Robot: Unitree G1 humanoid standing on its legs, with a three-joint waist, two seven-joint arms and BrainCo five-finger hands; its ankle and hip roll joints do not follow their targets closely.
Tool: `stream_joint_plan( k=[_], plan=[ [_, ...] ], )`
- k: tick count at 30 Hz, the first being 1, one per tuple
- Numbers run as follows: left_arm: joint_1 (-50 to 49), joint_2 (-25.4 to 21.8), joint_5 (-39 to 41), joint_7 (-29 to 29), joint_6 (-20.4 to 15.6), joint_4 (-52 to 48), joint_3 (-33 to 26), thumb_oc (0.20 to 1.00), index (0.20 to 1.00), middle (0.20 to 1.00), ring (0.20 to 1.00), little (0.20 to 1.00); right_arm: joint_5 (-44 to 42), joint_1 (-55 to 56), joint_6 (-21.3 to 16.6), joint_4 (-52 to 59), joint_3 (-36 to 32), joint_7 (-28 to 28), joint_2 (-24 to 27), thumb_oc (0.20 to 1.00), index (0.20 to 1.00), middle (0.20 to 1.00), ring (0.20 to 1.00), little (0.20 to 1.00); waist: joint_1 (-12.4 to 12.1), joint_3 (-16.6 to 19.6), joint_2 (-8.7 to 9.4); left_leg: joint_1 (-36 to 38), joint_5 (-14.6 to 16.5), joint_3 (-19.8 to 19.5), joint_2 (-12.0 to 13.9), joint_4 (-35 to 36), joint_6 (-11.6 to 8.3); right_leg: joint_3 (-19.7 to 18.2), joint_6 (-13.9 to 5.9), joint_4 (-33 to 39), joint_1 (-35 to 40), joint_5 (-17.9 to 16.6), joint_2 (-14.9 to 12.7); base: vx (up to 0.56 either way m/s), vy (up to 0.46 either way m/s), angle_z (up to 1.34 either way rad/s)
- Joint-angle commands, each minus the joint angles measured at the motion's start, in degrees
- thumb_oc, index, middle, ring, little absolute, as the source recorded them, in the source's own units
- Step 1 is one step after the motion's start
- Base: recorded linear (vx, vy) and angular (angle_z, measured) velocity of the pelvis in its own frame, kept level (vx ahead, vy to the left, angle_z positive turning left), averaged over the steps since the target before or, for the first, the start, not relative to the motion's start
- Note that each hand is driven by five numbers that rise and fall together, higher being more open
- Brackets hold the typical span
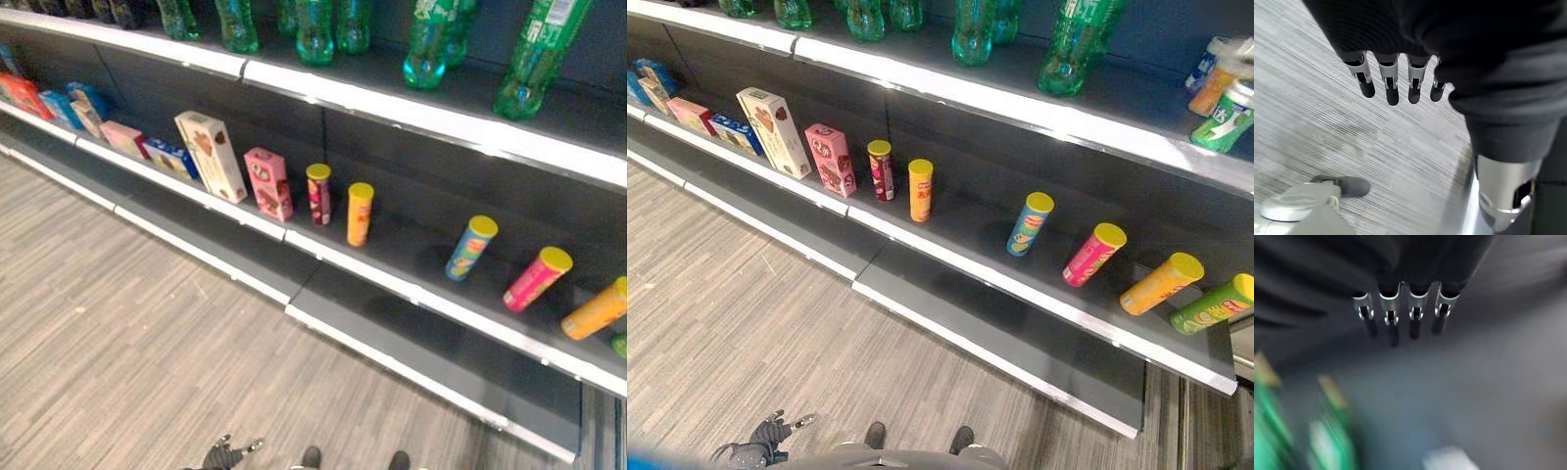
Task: Put the goods on the table back onto the shelves and tidy them up.
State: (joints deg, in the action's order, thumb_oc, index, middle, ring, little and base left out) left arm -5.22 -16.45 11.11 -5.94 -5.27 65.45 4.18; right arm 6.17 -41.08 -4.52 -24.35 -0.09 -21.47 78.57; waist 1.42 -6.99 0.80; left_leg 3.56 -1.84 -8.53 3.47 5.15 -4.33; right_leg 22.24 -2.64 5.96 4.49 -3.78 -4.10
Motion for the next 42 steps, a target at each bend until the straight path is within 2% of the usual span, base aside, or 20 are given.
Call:
stream_joint_plan(
  k=[1, 2, 3, 4, 8, 9, 11, 16, 17, 19, 20, 21, 23, 24, 27, 30, 34, 35, 39, 42],
  plan=[
    [3.88, -2.16, 0.40, -0.66, -0.56, 1.46, 0.84, 1.000, 1.000, 1.000, 1.000, 1.000, -2.15, 4.58, -1.90, 1.91, -6.60, -6.64, 1.69, 1.000, 1.000, 1.000, 1.000, 1.000, 0.13, 0.30, 4.65, 3.24, 6.36, 7.22, -0.08, -0.15, -1.57, -3.18, -1.39, -0.96, 4.39, 10.23, 1.62, -0.01, 0.147, -0.17],
    [3.94, -2.04, -0.02, -0.61, -0.37, 1.58, 0.62, 1.000, 1.000, 1.000, 1.000, 1.000, -2.70, 11.37, -2.93, 5.87, -13.76, -7.05, 0.11, 1.000, 1.000, 1.000, 1.000, 1.000, 0.50, 0.66, 4.78, 3.41, 6.81, 7.94, -0.30, -0.15, -1.10, -4.10, -1.77, -0.96, 4.02, 9.85, 1.44, -0.06, 0.284, -0.36],
    [4.14, -1.84, -0.40, -0.40, -0.15, 1.48, 0.30, 1.000, 1.000, 1.000, 1.000, 1.000, -4.10, 18.09, -4.15, 11.97, -18.47, -4.74, -3.70, 1.000, 1.000, 1.000, 1.000, 1.000, 1.30, 0.74, 4.76, 3.86, 7.52, 9.60, -0.71, -0.15, 0.01, -6.58, -2.42, -0.96, 3.20, 8.82, 1.03, -0.06, 0.251, -0.56],
    [4.16, -1.92, -0.41, -0.40, -0.15, 1.48, 0.37, 1.000, 1.000, 1.000, 1.000, 1.000, -4.08, 18.53, -4.12, 12.15, -18.90, -4.69, -3.80, 1.000, 1.000, 1.000, 1.000, 1.000, 1.02, 0.75, 4.82, 3.90, 7.55, 9.81, -0.71, -0.15, 0.04, -6.79, -2.44, -0.96, 3.14, 8.78, 1.03, -0.10, 0.318, -0.73],
    [4.73, -1.50, -1.45, 0.28, -0.07, 0.96, -0.24, 1.000, 1.000, 1.000, 1.000, 1.000, -4.16, 25.88, -4.94, 21.23, -19.66, 0.67, -10.74, 1.000, 1.000, 1.000, 1.000, 1.000, 2.70, 0.52, 4.58, 4.73, 8.82, 13.55, -1.91, -0.15, 2.42, -12.20, -3.89, -0.96, 1.03, 6.03, 0.19, -0.09, 0.276, -0.82],
    [5.43, -1.37, -2.05, 0.46, -0.06, 0.86, 0.28, 1.000, 1.000, 1.000, 1.000, 1.000, -5.01, 28.05, -5.72, 23.27, -19.65, 2.08, -13.99, 1.000, 1.000, 1.000, 1.000, 1.000, 3.52, -0.19, 4.52, 4.81, 9.09, 14.98, -2.36, -0.15, 3.32, -14.57, -4.72, -2.36, -0.91, 5.33, -0.16, -0.16, 0.320, -0.79],
    [6.29, -1.48, -3.03, 0.78, 0.08, 0.59, 0.97, 1.000, 1.000, 1.000, 1.000, 1.000, -4.86, 28.61, -5.39, 24.01, -17.66, 3.62, -16.28, 1.000, 1.000, 1.000, 1.000, 1.000, 4.09, -1.23, 4.77, 4.54, 9.23, 16.55, -2.79, -0.15, 4.24, -17.19, -5.62, -4.85, -3.77, 4.57, -0.29, -0.17, 0.275, -0.84],
    [7.48, -3.15, -7.17, 1.68, -0.01, 0.75, 2.04, 1.000, 1.000, 1.000, 1.000, 1.000, -2.57, 32.32, -5.06, 25.25, -15.30, 6.25, -18.52, 1.000, 1.000, 1.000, 1.000, 1.000, 5.92, -4.87, 6.45, 4.20, 9.22, 23.72, -2.49, -0.15, 5.93, -22.98, -8.97, -10.53, -11.62, -0.33, 0.71, -0.20, 0.162, -1.30],
    [7.62, -3.73, -7.55, 1.73, 0.01, 0.66, 1.86, 1.000, 1.000, 1.000, 1.000, 1.000, -2.29, 33.48, -5.09, 25.38, -16.35, 6.06, -18.73, 1.000, 1.000, 1.000, 1.000, 1.000, 5.84, -5.00, 6.44, 4.01, 9.08, 24.89, -2.08, -0.15, 5.88, -21.96, -8.64, -10.41, -11.62, 0.17, 0.17, -0.20, 0.047, -1.77],
    [9.06, -4.43, -6.66, 1.55, 0.43, 0.11, 1.50, 1.000, 1.000, 1.000, 1.000, 1.000, -2.18, 34.57, -5.15, 24.77, -18.33, 4.58, -19.13, 1.000, 1.000, 1.000, 1.000, 1.000, 6.11, -5.08, 5.54, 3.50, 9.10, 27.18, -0.62, -0.15, 6.02, -16.15, -6.84, -11.36, -9.53, 2.57, -2.85, -0.12, 0.009, -0.91],
    [9.09, -4.45, -6.65, 1.55, 0.44, 0.11, 1.53, 1.000, 1.000, 1.000, 1.000, 1.000, -2.18, 34.63, -5.16, 24.79, -18.41, 4.58, -19.15, 1.000, 1.000, 1.000, 1.000, 1.000, 6.08, -5.06, 5.58, 3.41, 9.01, 27.20, -0.64, -0.15, 6.02, -16.15, -6.80, -11.33, -9.60, 2.50, -2.87, -0.02, 0.001, -0.39],
    [8.97, -4.69, -5.86, 1.37, 0.47, -0.43, 0.97, 1.000, 1.000, 1.000, 1.000, 1.000, -2.61, 34.77, -5.26, 24.98, -20.01, 3.26, -19.93, 1.000, 1.000, 1.000, 1.000, 1.000, 6.04, -4.34, 4.94, 3.29, 9.71, 27.91, 0.12, -0.15, 5.89, -13.74, -6.78, -12.60, -8.07, 3.22, -4.81, 0.00, 0.000, -0.55],
    [8.85, -4.77, -5.66, 1.27, 0.50, -0.61, 1.03, 1.000, 1.000, 1.000, 1.000, 1.000, -2.80, 34.79, -5.28, 25.00, -20.67, 2.78, -20.24, 1.000, 1.000, 1.000, 1.000, 1.000, 5.74, -3.91, 4.92, 3.05, 9.67, 28.53, 0.36, -0.15, 5.87, -12.50, -6.90, -12.86, -7.39, 3.14, -5.76, 0.01, -0.066, -0.58],
    [8.50, -5.09, -5.36, 1.27, 0.59, -0.79, 0.49, 1.000, 1.000, 1.000, 1.000, 1.000, -2.30, 34.73, -5.09, 24.85, -21.46, 1.95, -20.46, 1.000, 1.000, 1.000, 1.000, 1.000, 4.93, -2.67, 5.25, 2.63, 9.79, 30.05, 0.88, -0.15, 5.71, -9.91, -7.43, -12.58, -5.59, 1.75, -7.86, 0.02, -0.169, -0.42],
    [7.38, -5.65, -5.35, 1.43, 0.88, -0.42, -0.82, 1.000, 1.000, 1.000, 1.000, 1.000, -1.06, 36.68, -4.53, 25.56, -23.42, 1.49, -21.03, 1.000, 1.000, 1.000, 1.000, 1.000, 3.70, -0.96, 6.66, 2.76, 10.13, 32.22, 1.04, -0.15, 5.21, -7.50, -9.36, -8.63, -3.26, -2.61, -9.45, 0.05, -0.207, -0.54],
    [6.91, -6.05, -5.28, 1.45, 1.00, 0.14, -2.06, 1.000, 1.000, 1.000, 1.000, 1.000, -0.30, 38.51, -3.89, 25.46, -24.67, 1.57, -20.99, 1.000, 1.000, 1.000, 1.000, 1.000, 2.79, -0.36, 7.70, 3.08, 9.67, 33.82, 1.61, -0.15, 4.36, -6.16, -9.96, -4.17, -2.32, -2.90, -8.57, 0.04, -0.328, -0.64],
    [7.07, -5.63, -5.42, 1.63, 1.00, 0.58, -2.73, 1.000, 1.000, 1.000, 1.000, 1.000, 0.94, 42.17, -2.95, 23.70, -26.78, 1.94, -20.36, 1.000, 1.000, 1.000, 1.000, 1.000, 2.66, 0.02, 8.49, 3.94, 8.28, 33.69, 3.61, -0.15, 2.05, -6.16, -8.48, -0.96, -0.16, 2.17, -5.55, 0.08, -0.399, -0.39],
    [7.49, -5.04, -4.87, 1.62, 1.00, 0.35, -2.51, 1.000, 1.000, 1.000, 1.000, 1.000, 0.70, 43.82, -2.83, 22.59, -27.89, 1.73, -19.88, 1.000, 1.000, 1.000, 1.000, 1.000, 3.27, 0.11, 8.02, 4.00, 7.23, 33.07, 5.14, -0.15, 0.79, -6.12, -7.24, -0.96, 0.25, 4.44, -3.86, 0.07, -0.499, 0.03],
    [7.98, -4.32, -3.67, 1.63, 0.99, -0.55, -1.90, 1.000, 1.000, 1.000, 1.000, 1.000, 0.31, 45.21, -2.27, 18.92, -28.55, 0.71, -19.42, 1.000, 1.000, 1.000, 1.000, 1.000, 4.42, -0.25, 6.59, 3.97, 5.21, 32.25, 7.60, -0.25, -0.94, -6.62, -4.90, -0.96, 0.95, 7.64, -1.12, 0.03, -0.346, 0.16],
    [7.63, -4.15, -2.68, 1.87, 0.95, -1.43, -2.25, 1.000, 1.000, 1.000, 1.000, 1.000, 0.27, 46.18, -2.04, 17.68, -29.41, -0.02, -20.36, 1.000, 1.000, 1.000, 1.000, 1.000, 4.71, -1.34, 5.44, 2.74, 5.11, 30.90, 9.99, -4.94, -2.00, -6.79, -2.65, -0.96, 2.31, 9.97, 1.12, 0.03, -0.432, 0.04]
  ],
)
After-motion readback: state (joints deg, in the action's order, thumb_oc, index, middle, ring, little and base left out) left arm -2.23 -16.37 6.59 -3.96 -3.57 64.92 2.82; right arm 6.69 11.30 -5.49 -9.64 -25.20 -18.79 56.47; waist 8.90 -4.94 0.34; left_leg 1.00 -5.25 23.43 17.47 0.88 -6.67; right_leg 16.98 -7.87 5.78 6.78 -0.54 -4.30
